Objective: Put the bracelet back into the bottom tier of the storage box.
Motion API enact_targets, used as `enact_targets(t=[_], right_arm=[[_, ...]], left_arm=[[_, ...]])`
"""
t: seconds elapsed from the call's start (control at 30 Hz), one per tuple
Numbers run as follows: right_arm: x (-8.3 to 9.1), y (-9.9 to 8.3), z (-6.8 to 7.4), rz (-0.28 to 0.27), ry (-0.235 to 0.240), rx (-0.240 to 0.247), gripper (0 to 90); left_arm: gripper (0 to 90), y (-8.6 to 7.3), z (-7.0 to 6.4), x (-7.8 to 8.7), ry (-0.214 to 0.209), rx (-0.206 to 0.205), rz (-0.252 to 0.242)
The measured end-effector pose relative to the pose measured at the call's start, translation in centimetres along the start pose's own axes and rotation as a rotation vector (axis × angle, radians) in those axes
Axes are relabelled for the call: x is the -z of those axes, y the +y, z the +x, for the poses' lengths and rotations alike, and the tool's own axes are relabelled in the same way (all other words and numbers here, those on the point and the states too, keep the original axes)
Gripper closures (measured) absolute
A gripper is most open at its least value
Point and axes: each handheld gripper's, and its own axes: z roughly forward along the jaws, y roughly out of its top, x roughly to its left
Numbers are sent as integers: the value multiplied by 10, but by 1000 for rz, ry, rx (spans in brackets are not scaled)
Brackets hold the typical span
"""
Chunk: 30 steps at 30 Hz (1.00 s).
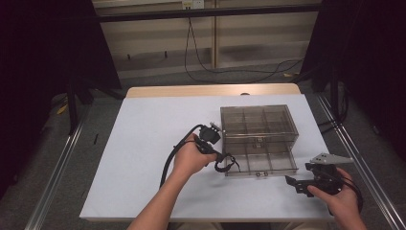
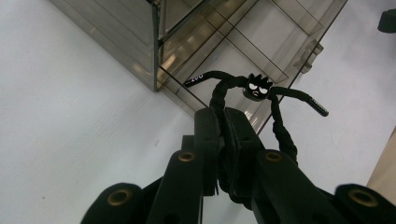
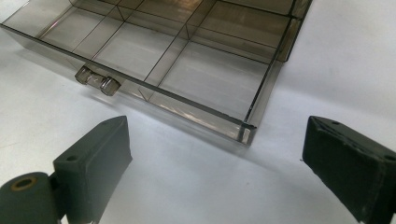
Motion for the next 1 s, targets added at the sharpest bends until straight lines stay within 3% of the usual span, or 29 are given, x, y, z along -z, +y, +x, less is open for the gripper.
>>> enact_targets(t=[0.77,1.0], right_arm=[[0,0,0,0,5,1,73],[0,0,-1,-4,7,4,74]], left_arm=[[845,4,-2,-14,2,-13,12],[843,5,-2,-18,3,1,12]])
